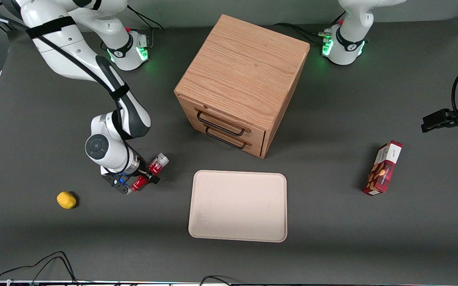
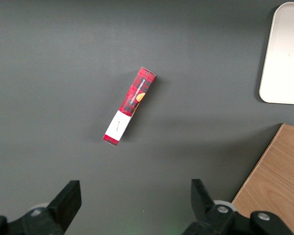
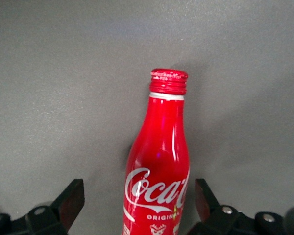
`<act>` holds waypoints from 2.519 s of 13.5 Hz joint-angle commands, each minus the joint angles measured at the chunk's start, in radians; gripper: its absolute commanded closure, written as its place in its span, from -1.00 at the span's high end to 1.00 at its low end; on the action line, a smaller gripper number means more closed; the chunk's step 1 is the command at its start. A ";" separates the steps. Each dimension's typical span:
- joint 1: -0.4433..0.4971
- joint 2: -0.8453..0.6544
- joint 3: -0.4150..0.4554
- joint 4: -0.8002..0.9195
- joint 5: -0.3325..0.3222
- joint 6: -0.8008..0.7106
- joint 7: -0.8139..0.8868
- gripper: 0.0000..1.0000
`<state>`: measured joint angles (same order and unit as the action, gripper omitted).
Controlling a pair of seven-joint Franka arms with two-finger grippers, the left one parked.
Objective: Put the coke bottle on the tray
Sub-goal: 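Close the right gripper around the bottle's body, then lift the bottle and carry it over the cream tray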
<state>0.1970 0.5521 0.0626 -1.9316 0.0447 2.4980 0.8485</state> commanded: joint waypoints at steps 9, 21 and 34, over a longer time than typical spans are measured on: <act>0.016 0.008 -0.006 -0.021 -0.034 0.041 0.066 -1.00; -0.014 -0.198 -0.009 0.185 -0.039 -0.396 0.017 -1.00; 0.126 0.049 -0.007 0.977 -0.083 -0.797 -0.011 -1.00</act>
<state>0.2697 0.4772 0.0601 -1.1178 -0.0291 1.6900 0.8326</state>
